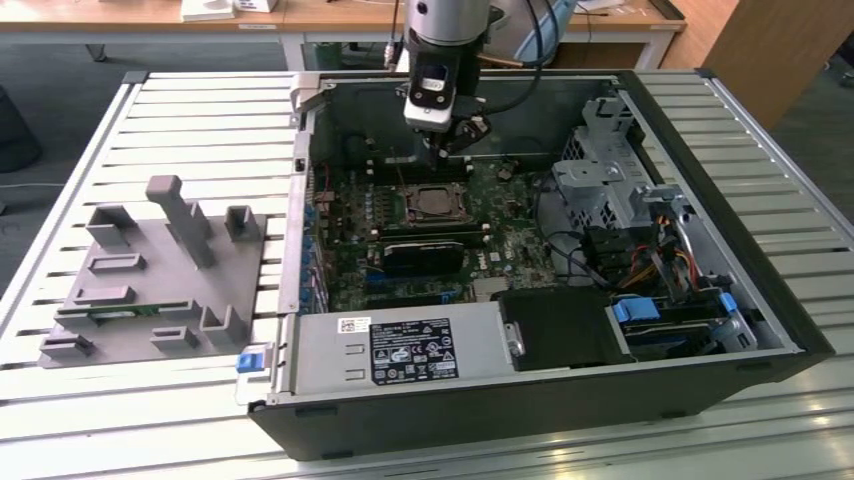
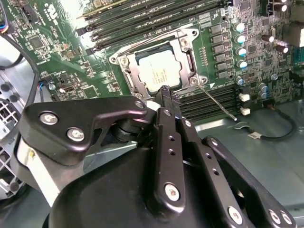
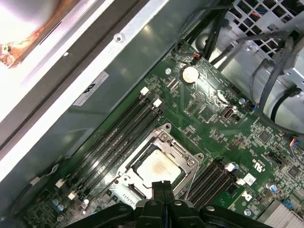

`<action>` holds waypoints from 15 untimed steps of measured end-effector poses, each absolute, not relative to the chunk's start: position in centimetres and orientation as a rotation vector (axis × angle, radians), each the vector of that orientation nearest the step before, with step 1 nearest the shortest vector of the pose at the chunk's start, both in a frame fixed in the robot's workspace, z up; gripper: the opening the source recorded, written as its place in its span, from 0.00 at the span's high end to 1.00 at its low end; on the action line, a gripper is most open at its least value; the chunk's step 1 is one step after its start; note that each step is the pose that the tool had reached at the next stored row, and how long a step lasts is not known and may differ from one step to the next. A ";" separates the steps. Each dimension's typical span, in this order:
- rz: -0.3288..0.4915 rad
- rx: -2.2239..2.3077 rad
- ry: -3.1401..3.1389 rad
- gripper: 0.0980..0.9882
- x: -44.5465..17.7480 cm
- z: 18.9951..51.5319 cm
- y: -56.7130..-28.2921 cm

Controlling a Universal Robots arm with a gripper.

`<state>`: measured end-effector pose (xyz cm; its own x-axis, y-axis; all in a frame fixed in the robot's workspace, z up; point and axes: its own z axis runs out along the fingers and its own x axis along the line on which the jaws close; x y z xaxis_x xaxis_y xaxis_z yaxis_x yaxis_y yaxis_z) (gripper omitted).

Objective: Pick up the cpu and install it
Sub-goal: 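Install the first cpu locking lever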

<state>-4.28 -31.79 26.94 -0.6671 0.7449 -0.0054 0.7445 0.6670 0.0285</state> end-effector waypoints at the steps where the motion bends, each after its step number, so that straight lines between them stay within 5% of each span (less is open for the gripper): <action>1: 0.037 1.267 2.857 0.99 -4.3 26.9 -31.8; 15: 0.039 1.102 2.925 0.99 -4.3 26.9 -31.8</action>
<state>-4.28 -31.81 26.94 -0.7513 0.6599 -0.0055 0.6596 0.7511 0.0285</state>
